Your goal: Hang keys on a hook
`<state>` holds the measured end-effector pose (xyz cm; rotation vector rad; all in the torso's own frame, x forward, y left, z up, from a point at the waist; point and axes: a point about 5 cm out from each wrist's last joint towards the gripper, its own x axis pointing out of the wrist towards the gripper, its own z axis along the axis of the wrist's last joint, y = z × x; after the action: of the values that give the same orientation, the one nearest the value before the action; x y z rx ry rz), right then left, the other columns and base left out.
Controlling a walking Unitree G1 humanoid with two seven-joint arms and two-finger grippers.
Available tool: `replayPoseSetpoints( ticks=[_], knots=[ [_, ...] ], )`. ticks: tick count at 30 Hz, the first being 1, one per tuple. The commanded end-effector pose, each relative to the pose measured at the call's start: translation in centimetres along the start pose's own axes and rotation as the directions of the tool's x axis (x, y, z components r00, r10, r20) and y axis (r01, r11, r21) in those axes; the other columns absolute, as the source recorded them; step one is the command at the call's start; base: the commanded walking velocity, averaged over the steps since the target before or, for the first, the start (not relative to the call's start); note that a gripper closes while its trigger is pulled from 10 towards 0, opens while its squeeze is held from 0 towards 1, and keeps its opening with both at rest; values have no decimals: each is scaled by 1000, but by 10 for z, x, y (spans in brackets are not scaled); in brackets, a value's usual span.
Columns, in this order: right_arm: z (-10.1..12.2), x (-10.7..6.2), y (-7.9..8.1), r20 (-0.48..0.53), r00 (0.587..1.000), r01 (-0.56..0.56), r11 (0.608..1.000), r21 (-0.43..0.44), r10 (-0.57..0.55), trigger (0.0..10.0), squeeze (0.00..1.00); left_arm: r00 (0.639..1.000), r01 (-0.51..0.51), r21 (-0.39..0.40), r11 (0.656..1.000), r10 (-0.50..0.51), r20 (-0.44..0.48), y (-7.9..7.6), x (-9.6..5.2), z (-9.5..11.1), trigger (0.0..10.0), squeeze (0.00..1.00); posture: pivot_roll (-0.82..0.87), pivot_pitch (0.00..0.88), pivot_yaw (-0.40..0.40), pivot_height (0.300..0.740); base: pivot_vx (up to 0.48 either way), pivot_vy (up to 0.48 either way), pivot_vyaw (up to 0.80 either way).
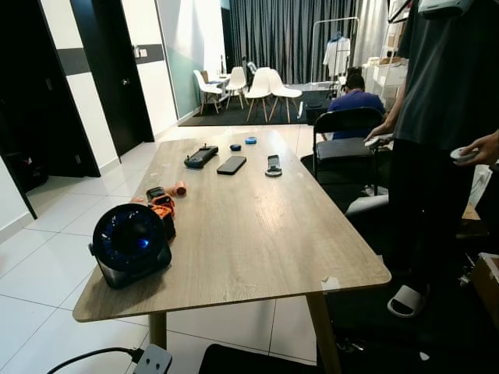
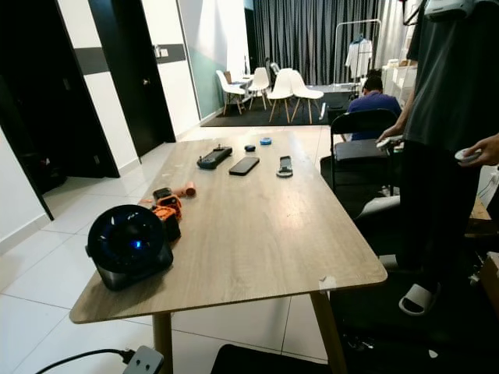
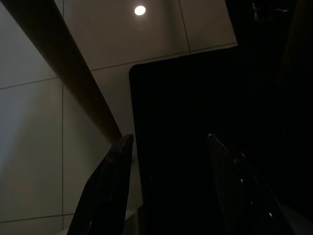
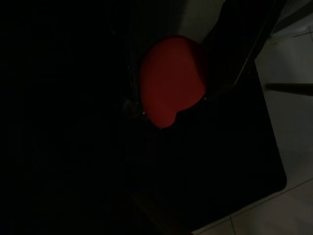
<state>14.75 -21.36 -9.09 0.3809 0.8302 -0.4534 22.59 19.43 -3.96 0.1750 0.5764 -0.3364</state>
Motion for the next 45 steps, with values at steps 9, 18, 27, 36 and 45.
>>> replayPoseSetpoints(
  ticks=[9, 18, 27, 36, 45],
  knots=[
    [-4, 0, 9, -8, 999, -32, 999, -11, 32, 10000, 0, 1000, -1, 24, 1000, 2, -22, 10, -8, -7, 10000, 0, 79, 38, 93, 740, 0, 0, 0],
    [-7, -1, 12, -17, 999, -46, 999, -21, 46, 10000, 0, 1000, -14, 30, 999, 15, -24, 17, -11, -7, 10000, 0, 89, 41, 98, 740, 0, 0, 0],
    [-7, 0, 17, -29, 995, -95, 985, -147, 91, 10000, 0, 1000, -19, 21, 1000, 19, -13, 17, -9, -5, 10000, 0, 96, 29, 89, 740, 0, 0, 0],
    [-2, 1, 25, -39, 988, -157, 944, -291, 152, 10000, 0, 999, -48, 5, 999, 48, -12, 15, -9, -8, 10000, 0, 85, 22, 44, 740, 0, 0, 0],
    [17, 6, 21, -30, 984, -176, 909, -378, 178, 10000, 0, 997, -73, -63, 995, 72, -3, -1, -8, -14, 10000, 0, 78, 17, -30, 740, 0, 0, 0]
  ],
)
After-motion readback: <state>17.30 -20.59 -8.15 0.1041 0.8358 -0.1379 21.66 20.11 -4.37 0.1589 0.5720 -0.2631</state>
